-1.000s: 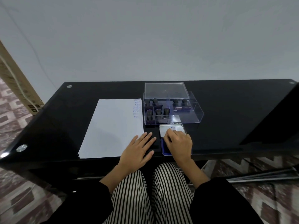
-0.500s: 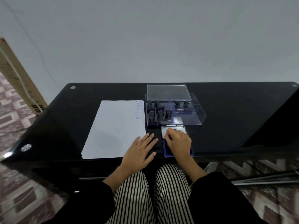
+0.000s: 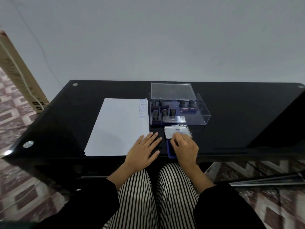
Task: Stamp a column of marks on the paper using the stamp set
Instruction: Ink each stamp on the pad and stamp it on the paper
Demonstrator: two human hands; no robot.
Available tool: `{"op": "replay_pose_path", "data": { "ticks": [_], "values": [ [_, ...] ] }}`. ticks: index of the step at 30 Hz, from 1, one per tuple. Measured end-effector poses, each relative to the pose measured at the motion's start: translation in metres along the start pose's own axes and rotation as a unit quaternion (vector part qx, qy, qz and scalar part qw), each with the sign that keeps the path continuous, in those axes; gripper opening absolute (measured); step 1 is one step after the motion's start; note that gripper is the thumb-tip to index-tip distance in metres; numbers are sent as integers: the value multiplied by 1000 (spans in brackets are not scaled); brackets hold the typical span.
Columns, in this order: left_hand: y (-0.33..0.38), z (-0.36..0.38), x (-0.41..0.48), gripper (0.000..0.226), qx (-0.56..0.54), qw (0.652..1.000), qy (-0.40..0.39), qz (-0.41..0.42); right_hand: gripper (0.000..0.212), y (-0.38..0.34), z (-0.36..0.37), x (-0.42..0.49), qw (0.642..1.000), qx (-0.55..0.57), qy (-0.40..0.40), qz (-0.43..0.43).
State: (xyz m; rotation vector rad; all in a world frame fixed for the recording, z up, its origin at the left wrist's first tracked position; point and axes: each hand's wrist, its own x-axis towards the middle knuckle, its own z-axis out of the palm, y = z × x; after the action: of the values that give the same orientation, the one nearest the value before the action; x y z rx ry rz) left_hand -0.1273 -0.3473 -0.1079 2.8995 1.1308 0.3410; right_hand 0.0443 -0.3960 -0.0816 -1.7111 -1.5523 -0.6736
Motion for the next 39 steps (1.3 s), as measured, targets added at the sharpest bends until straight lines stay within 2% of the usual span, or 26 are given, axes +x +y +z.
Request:
{"op": "replay_pose_path", "data": {
  "ticks": [9, 15, 20, 26, 28, 31, 33, 35, 39],
  "values": [
    [-1, 1, 0, 57, -1, 1000, 4, 5, 33, -3, 7, 9, 998, -7, -56, 31],
    [0, 1, 0, 62, -1, 1000, -2, 4, 33, -4, 5, 8, 997, -16, -69, 42],
    [0, 0, -1, 61, -8, 1000, -3, 5, 37, -10, 5, 19, 982, -34, -145, 113],
    [2, -6, 0, 70, -61, 998, -22, 2, 33, -7, 2, 27, 972, -30, -199, 118],
    [2, -13, 1, 66, -154, 988, -4, -17, 28, -2, 1, 34, 969, -30, -215, 118],
    [-1, -33, 3, 42, -288, 951, 87, -67, 33, -8, -6, 55, 970, 11, -208, 124],
    [-8, -45, 7, 33, -285, 945, 145, -72, 34, -21, -11, 80, 969, 65, -205, 122],
    [-19, -54, 11, 29, -267, 945, 168, -86, 31, -34, -10, 107, 959, 113, -239, 104],
    [-48, -68, 25, 32, -227, 950, 141, -164, 26, -51, 8, 149, 929, 140, -341, 25]
  ]
}}
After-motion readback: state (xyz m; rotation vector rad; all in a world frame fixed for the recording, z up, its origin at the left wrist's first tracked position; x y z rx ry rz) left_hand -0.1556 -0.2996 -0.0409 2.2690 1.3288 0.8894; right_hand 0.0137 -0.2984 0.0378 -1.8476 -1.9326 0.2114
